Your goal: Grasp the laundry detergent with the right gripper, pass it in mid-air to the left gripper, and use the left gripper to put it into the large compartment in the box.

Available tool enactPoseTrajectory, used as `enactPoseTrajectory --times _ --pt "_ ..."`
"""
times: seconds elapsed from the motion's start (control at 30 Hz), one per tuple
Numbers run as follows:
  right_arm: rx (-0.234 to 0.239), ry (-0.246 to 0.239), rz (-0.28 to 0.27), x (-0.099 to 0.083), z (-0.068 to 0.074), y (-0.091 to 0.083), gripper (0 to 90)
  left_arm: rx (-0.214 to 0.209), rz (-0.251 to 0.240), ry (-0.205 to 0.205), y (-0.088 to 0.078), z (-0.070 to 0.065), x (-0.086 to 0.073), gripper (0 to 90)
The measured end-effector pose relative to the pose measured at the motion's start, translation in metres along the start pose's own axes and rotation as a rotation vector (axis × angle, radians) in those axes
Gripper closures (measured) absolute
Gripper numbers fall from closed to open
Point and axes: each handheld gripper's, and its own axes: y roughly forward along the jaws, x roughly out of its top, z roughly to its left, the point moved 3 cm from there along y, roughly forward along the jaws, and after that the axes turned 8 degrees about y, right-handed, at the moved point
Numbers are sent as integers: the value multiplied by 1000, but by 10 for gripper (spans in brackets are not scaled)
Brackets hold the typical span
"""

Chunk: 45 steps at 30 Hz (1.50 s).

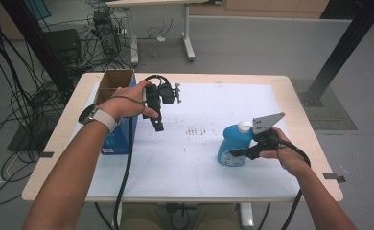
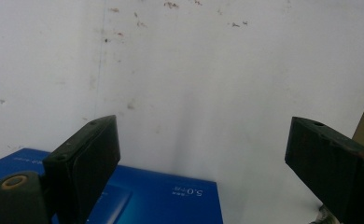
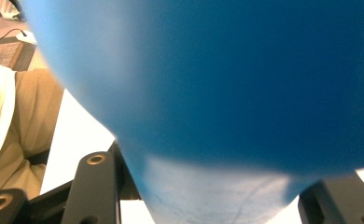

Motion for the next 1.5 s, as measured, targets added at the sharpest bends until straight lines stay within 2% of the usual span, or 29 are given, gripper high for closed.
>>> enactPoseTrajectory --times 1.5 --pt "-5 8 -9 -1 0 1 437 5 -9 -1 0 -2 0 105"
